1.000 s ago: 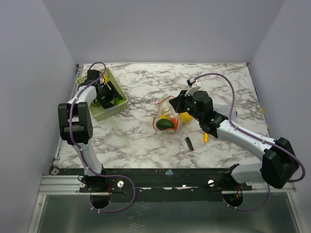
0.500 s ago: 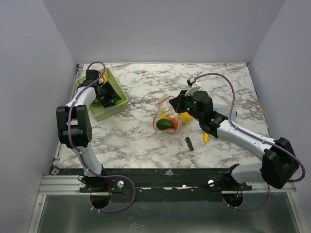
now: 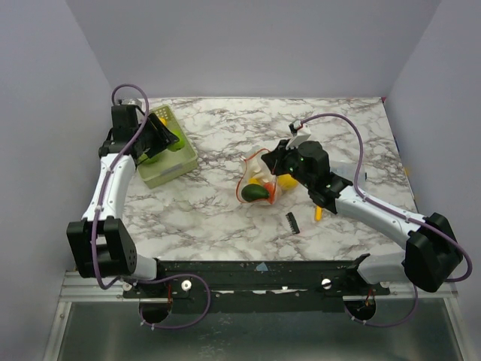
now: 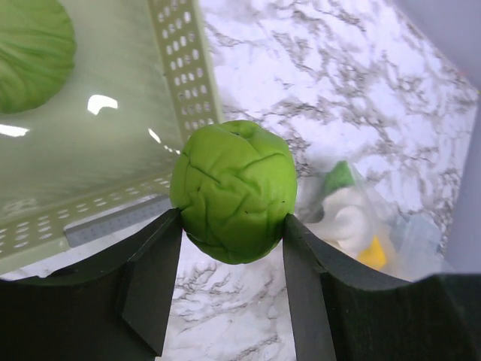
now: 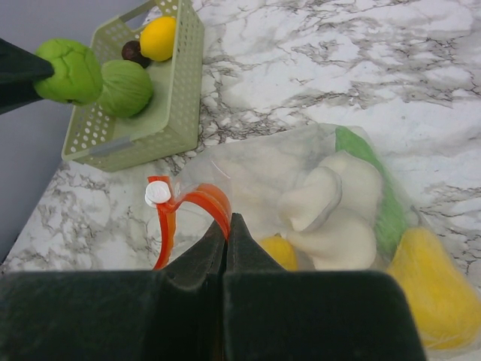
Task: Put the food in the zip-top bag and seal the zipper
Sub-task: Pick up the fake fruit from the bin, then place the fake fruit in the zipper food storage bag.
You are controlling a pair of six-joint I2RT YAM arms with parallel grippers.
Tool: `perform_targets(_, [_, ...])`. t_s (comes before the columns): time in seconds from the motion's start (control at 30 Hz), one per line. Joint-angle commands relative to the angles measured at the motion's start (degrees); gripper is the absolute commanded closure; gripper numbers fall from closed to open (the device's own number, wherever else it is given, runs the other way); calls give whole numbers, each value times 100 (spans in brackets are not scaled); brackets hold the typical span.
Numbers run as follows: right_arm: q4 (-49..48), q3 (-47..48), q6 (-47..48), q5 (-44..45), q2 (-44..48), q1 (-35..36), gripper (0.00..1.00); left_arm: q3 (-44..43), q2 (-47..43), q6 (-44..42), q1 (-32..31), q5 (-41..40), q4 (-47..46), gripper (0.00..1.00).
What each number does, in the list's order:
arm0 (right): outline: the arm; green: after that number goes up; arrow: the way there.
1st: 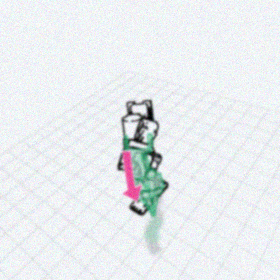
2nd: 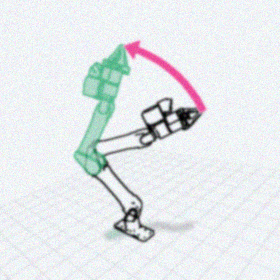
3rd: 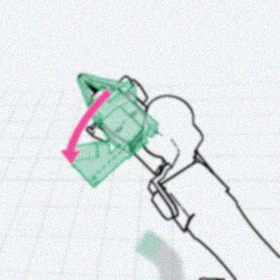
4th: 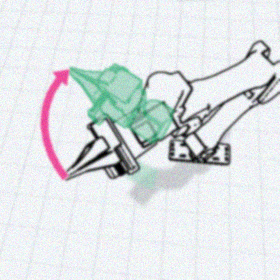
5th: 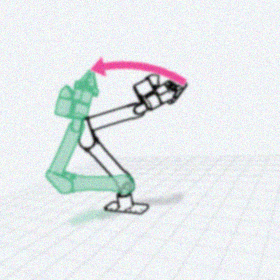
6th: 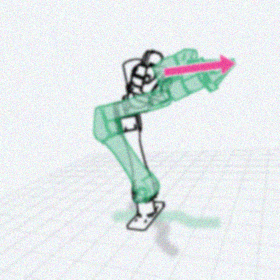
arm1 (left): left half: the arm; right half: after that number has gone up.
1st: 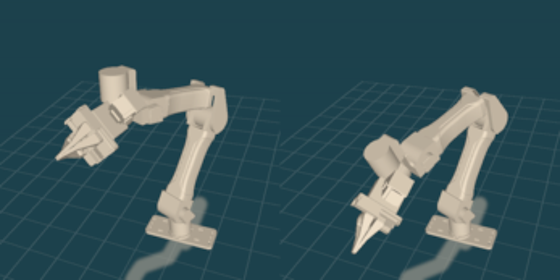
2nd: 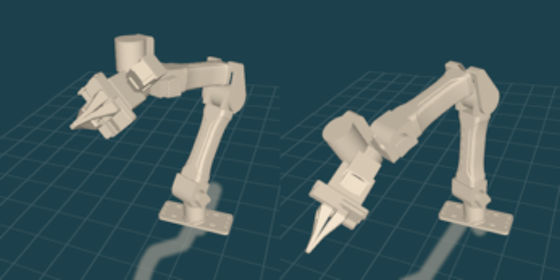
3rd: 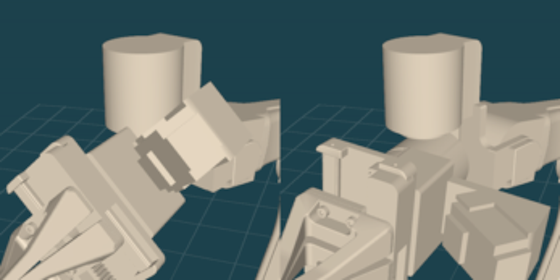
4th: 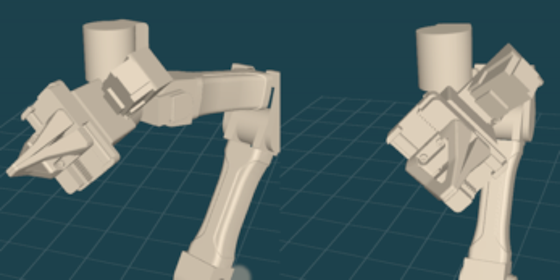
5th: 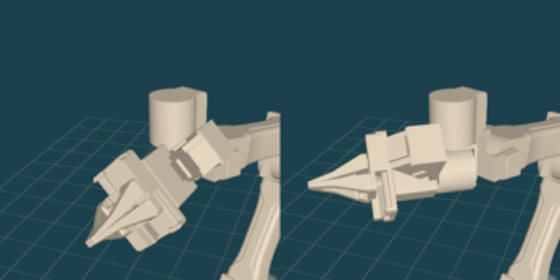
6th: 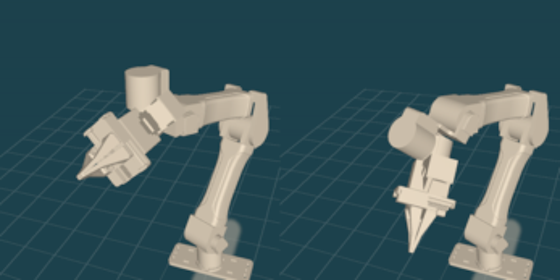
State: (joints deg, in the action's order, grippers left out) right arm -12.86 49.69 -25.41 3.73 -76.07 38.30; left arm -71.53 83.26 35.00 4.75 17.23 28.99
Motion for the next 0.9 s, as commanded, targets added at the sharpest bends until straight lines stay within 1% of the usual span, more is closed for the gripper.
perform_targets(0.0, [-225, -63, 45, 24, 10, 26, 100, 458, -676, 1, -200, 986, -714, 75])
perform_targets(0.07, [-226, -51, 38, 20, 5, 26, 100, 607, -904, -157, -445, 1200, -892, 75])
perform_targets(0.3, [-225, -39, 25, -21, 16, 20, 99, 1063, -1414, -735, -2159, 1254, -1227, 74])
perform_targets(0.4, [-227, -30, 23, -34, 24, 27, 99, 1451, -1540, -648, -2586, 1693, -1805, 74])
perform_targets(0.47, [-225, -41, 19, -23, 44, 22, 99, 1561, -1572, -689, -2882, 1762, -1940, 74])
perform_targets(0.57, [-231, -54, 14, -19, 60, 28, 100, 1498, -1446, -743, -3242, 1589, -1881, 73])
perform_targets(0.67, [-243, -54, 6, -67, 65, 26, 99, 1409, -1106, -655, -3463, 1699, -1922, 73])
perform_targets(0.87, [-255, -73, 35, -65, 200, 22, 99, 1109, -577, -603, -3598, 1389, -1707, 73])
